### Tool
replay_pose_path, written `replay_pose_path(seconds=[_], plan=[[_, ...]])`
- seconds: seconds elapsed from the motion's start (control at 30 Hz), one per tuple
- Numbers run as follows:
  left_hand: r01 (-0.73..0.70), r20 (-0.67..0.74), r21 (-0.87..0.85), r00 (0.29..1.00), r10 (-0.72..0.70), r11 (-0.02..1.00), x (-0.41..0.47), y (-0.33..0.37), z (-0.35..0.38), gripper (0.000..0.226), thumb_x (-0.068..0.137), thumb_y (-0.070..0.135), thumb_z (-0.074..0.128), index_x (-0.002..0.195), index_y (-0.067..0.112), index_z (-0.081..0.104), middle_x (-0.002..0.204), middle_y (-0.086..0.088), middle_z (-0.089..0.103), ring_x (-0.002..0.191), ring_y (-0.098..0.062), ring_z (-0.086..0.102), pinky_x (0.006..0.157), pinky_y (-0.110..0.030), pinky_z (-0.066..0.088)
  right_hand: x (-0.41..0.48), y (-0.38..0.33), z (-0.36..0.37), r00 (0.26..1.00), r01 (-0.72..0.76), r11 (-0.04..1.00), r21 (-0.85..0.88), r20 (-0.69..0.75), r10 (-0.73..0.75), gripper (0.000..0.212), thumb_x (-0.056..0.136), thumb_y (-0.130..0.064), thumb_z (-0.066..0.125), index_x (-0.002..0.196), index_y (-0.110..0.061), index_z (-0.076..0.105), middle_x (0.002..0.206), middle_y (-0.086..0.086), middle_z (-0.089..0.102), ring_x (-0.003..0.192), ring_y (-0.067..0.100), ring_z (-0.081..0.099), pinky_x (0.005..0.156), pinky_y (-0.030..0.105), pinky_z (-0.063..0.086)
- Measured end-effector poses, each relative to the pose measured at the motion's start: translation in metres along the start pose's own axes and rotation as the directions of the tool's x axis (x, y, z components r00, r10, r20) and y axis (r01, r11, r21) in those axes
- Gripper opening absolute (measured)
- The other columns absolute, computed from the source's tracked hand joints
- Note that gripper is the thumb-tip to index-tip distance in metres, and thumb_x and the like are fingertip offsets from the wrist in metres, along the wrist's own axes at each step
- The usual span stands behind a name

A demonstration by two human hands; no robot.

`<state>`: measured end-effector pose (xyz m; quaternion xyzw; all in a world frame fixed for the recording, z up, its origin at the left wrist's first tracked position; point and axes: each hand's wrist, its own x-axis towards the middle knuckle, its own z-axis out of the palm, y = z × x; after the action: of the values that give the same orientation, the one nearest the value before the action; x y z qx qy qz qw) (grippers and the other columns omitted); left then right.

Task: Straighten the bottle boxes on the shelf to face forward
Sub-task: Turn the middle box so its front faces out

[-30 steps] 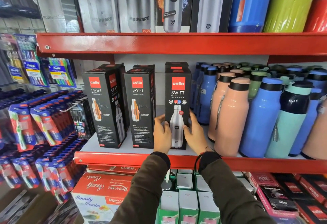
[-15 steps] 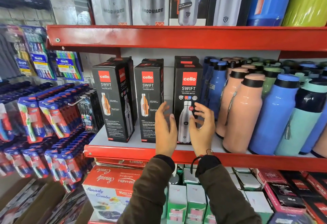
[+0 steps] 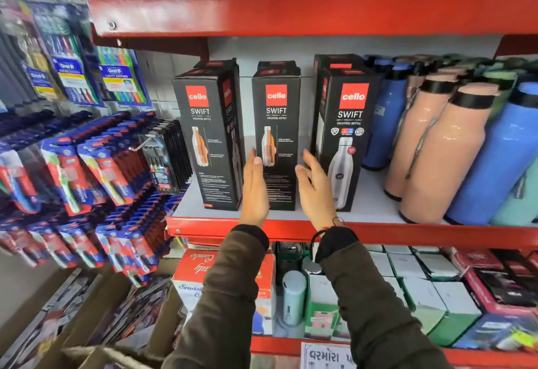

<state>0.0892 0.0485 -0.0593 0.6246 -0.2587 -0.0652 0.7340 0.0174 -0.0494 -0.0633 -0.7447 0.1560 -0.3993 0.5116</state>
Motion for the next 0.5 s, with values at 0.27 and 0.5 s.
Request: replay_pose_path(seconds=[0.27, 0.5], plan=[[0.121, 0.143, -0.103, 0.984, -0.105, 0.987, 0.002, -0.003, -0.025, 0.033, 0.108, 0.045, 0.027, 0.126, 0.051, 0.053, 0.117, 0.037, 0.065, 0.123, 0.012, 0.054, 0.105, -0.020, 0.037, -0.008, 0.004, 0.023, 0.999, -0.033, 0.999, -0.021, -0.041, 0.032, 0.051, 0.099, -0.023, 0.055, 0.148, -0.020, 0.041, 0.142, -0.008, 0.055, 0.131, 0.009, 0.052, 0.115, 0.041, 0.040], [0.043, 0.125, -0.174, 0.992, -0.021, 0.984, -0.004, 0.003, -0.043, 0.047, 0.108, 0.039, 0.029, 0.138, 0.022, 0.060, 0.143, 0.007, 0.059, 0.125, -0.004, 0.058, 0.095, -0.021, 0.052, -0.004, -0.009, 0.029, 0.994, 0.015, 0.994, -0.111, -0.106, -0.027, 0.091, 0.065, -0.047, 0.087, 0.141, -0.027, 0.041, 0.137, -0.005, 0.060, 0.128, 0.010, 0.056, 0.109, 0.038, 0.046]])
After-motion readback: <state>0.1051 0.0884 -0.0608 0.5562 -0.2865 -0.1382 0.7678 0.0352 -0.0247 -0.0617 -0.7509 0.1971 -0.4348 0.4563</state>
